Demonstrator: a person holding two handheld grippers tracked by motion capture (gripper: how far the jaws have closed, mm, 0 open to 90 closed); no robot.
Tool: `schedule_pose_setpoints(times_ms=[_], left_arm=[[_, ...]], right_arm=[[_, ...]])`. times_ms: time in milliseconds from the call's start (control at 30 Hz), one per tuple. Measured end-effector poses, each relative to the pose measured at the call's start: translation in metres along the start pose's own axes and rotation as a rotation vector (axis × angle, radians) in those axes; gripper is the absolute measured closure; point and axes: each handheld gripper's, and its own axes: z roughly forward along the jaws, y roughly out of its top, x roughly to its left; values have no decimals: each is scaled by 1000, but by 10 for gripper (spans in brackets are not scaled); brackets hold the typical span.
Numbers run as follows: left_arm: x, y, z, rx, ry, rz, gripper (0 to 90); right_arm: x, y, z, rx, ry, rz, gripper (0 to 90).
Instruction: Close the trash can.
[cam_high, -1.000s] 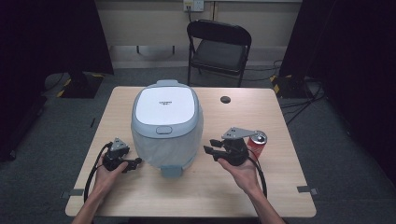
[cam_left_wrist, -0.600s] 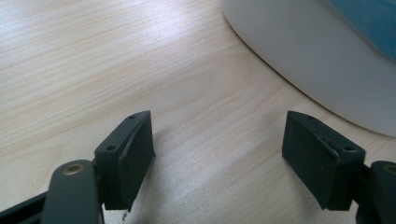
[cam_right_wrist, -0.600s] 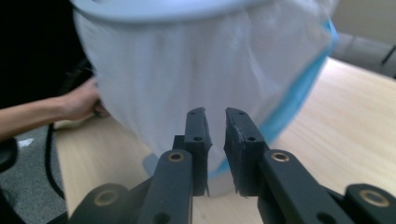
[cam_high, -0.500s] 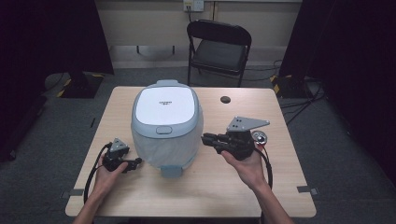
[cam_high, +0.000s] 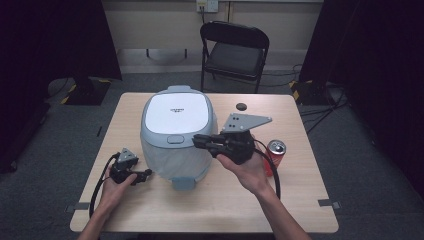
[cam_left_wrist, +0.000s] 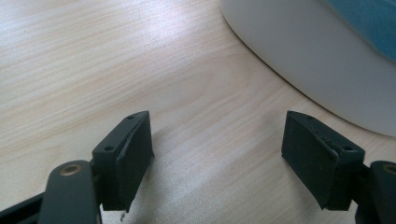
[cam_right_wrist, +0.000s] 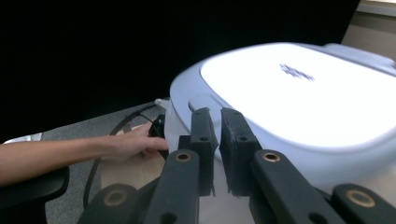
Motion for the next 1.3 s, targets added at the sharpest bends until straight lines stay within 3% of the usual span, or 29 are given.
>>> schedule_pose_setpoints(times_ms=[333, 533, 600, 700, 833, 1067, 1300], left_arm=[[0, 0, 0, 0, 0, 1, 241], [0, 0, 0, 1, -1, 3, 240], [0, 0, 0, 0, -1, 2, 241], [0, 0, 0, 1, -1, 3, 241], [1, 0, 0, 1, -3, 4, 240], [1, 0, 0, -1, -6, 4, 239], [1, 0, 0, -2, -6, 4, 239]], right_arm=[[-1, 16, 45, 74, 35, -41, 900], [2, 16, 50, 106, 28, -58, 900], [3, 16, 52, 117, 58, -43, 900], [5, 18, 52, 127, 36, -63, 900], [0, 13, 50, 87, 67, -28, 900], [1, 8, 40, 61, 45, -24, 861], [-4, -1, 11, 25, 5, 9, 812]])
